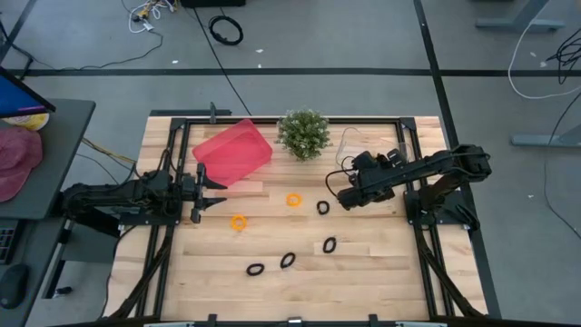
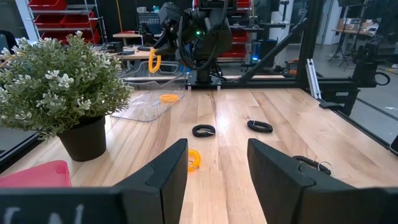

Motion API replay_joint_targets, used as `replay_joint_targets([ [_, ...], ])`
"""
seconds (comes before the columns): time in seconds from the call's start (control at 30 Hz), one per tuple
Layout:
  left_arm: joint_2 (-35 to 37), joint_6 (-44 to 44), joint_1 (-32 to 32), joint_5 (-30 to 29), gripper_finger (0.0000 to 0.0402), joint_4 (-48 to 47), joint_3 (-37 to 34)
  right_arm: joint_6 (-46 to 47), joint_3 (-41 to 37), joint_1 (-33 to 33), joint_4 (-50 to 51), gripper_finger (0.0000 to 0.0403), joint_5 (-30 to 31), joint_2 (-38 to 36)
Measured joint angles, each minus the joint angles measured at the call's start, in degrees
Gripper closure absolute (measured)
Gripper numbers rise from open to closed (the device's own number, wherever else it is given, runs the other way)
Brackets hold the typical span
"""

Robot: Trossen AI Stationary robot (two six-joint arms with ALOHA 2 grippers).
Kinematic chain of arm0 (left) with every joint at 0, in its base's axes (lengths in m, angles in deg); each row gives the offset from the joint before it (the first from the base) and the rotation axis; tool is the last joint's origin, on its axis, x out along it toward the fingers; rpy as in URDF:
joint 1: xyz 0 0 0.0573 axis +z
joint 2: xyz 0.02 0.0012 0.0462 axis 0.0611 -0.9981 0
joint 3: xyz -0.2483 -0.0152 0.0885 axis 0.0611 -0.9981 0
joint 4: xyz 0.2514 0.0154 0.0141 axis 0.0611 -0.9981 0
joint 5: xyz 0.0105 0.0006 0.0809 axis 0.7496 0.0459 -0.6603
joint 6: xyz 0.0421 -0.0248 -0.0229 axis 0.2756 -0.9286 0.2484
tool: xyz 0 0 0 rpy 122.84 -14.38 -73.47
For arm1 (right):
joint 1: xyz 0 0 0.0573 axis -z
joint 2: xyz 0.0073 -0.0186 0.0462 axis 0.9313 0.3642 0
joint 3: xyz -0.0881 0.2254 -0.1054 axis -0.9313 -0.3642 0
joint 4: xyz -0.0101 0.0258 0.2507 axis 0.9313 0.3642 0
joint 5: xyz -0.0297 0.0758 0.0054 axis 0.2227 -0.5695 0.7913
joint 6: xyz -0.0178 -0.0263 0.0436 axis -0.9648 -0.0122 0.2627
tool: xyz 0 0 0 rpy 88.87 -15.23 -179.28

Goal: Sort spring keychains
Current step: Put the bottom orange spring keychain into the transparent bin, then put the right orange spring keychain into the transparent bin

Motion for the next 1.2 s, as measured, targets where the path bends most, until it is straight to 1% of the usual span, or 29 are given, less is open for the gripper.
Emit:
replay_joint_targets([
  [0.23, 0.0, -0.02, -0.01, 0.0, 0.023, 0.0, 0.0, 0.07, 0.0, 0.0, -0.12, 0.0206, -0.01, 0.0],
  [0.37, 0.01, 0.0, -0.01, 0.0, 0.023, 0.02, 0.0, -0.37, 0.0, 0.05, -1.82, 0.0174, -2.61, 0.0],
  [0.43, 0.01, -0.01, 0.0, 0.0, 0.023, 0.02, 0.0, 1.47, 0.0, 0.36, -1.34, 0.0165, -2.24, 0.0],
  [0.53, 0.0, 0.0, 0.01, 0.0, 0.023, 0.02, 0.0, 8.19, 0.0, 1.32, 0.38, 0.0163, -0.35, 0.0],
  [0.57, 0.0, 0.0, 0.01, 0.0, 0.023, 0.02, 0.0, 8.89, 0.0, 1.69, 0.18, 0.0164, -0.05, 0.0],
  [0.6, 0.0, -0.01, -0.01, 0.0, 0.023, 0.02, 0.0, 7.81, 0.0, 1.99, -0.86, 0.0165, 0.01, 0.0],
  [0.63, 0.0, 0.0, -0.01, 0.0, 0.023, 0.02, 0.0, 4.51, 0.0, 2.17, -2.86, 0.0167, -0.41, 0.0],
  [0.7, 0.0, -0.02, 0.0, 0.0, 0.023, 0.02, 0.0, -5.18, 0.0, 2.46, -7.57, 0.0171, -4.2, 0.0],
  [0.73, 0.01, 0.0, -0.01, 0.0, 0.023, 0.02, 0.0, -7.28, 0.0, 2.65, -8.11, 0.0173, -4.77, 0.02],
  [0.77, 0.0, 0.0, 0.01, 0.0, 0.023, 0.02, 0.0, -5.55, 0.0, 2.81, -7.25, 0.0177, -3.53, 0.02],
  [0.83, 0.0, -0.01, -0.01, 0.0, 0.023, 0.02, 0.0, 2.76, 0.0, 3.3, -4.56, 0.0186, 0.46, 0.02],
  [0.87, 0.0, 0.0, 0.0, 0.0, 0.023, 0.02, 0.0, 3.47, 0.0, 3.46, -4.91, 0.0191, 1.34, 0.0],
  [0.9, 0.0, 0.0, -0.01, 0.0, 0.023, 0.02, 0.0, 0.92, 0.02, 3.5, -6.07, 0.0195, 1.11, 0.0],
  [0.97, 0.0, -0.01, 0.0, 0.0, 0.023, 0.02, 0.0, -6.15, 0.02, 3.35, -8.18, 0.0202, -2.99, 0.0],
  [1.1, 0.02, 0.0, -0.01, 0.0, 0.023, 0.02, 0.0, -7.58, 0.02, 2.84, -9.31, 0.0213, -3.23, 0.02],
  [1.2, 0.0, -0.01, -0.01, 0.0, 0.023, 0.02, 0.0, -11.01, 0.02, 2.8, -11.6, 0.022, -3.54, 0.0],
])
